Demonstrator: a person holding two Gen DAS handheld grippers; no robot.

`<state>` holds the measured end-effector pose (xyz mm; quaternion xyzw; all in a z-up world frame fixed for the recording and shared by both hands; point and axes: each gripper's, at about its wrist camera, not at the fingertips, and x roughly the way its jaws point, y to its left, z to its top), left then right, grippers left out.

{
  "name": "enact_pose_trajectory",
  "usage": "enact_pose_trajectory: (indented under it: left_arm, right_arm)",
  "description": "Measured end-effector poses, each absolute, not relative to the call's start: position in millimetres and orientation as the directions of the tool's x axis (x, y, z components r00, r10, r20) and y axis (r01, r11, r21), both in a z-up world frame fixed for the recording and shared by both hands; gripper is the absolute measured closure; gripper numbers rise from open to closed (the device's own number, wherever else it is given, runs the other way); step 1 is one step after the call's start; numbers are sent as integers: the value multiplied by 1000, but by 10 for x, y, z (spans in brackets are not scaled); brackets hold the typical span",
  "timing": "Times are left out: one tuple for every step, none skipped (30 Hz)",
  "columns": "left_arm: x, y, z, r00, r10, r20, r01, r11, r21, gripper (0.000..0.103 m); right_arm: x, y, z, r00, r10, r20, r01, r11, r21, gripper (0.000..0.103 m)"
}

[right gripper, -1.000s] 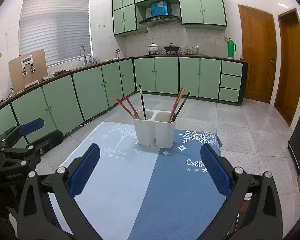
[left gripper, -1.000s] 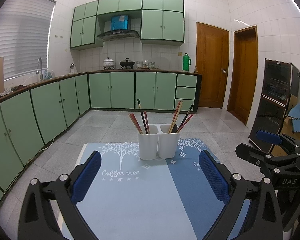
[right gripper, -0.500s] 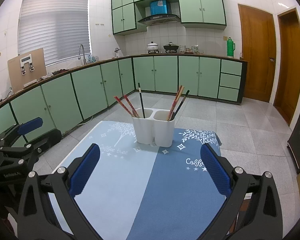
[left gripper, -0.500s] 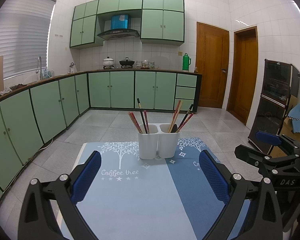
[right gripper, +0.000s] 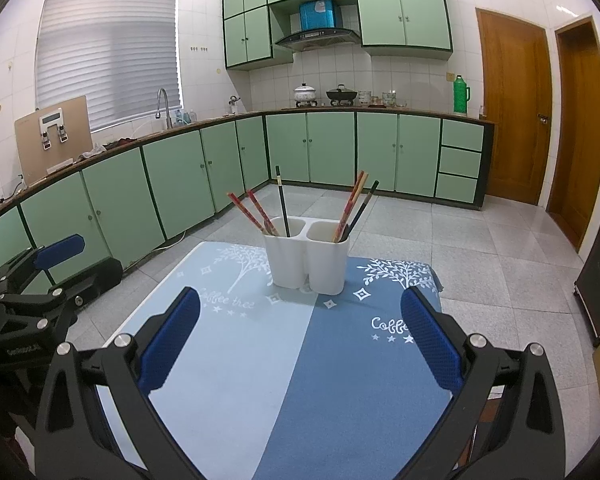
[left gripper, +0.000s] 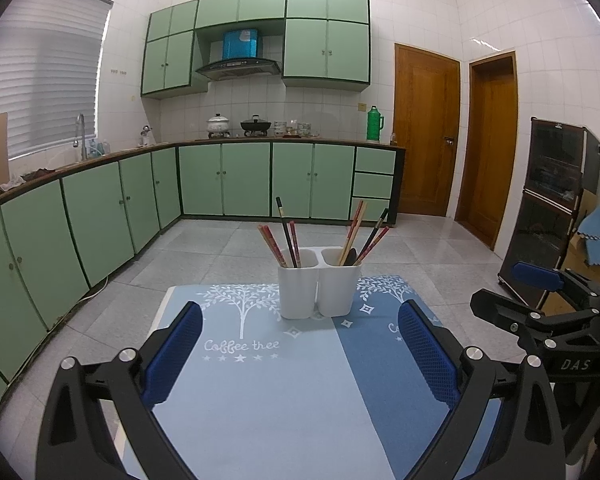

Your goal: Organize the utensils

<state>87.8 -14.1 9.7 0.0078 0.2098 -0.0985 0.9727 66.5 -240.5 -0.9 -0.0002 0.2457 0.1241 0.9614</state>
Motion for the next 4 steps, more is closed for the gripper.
enact_pose_trajectory:
  left_arm:
    - [876, -137, 101, 892, -188, -411, 194, 981, -27, 7]
    - [887, -132, 113, 892, -187, -412, 193, 981, -26, 7]
    - [886, -135, 111, 892, -185, -413, 192, 981, -25, 7]
    - [886, -133, 115, 892, -185, -412, 192, 981, -25, 7]
  right_arm:
    - [666, -2405, -5, 848, 238, -473, -238, 969, 60, 6]
    - [666, -2406, -4, 848, 238, -473, -238, 969, 60, 6]
    - [666, -2406, -5, 848, 238, -473, -239, 969, 61, 6]
    - [666, -2407, -4, 848, 238, -473, -239, 969, 60, 6]
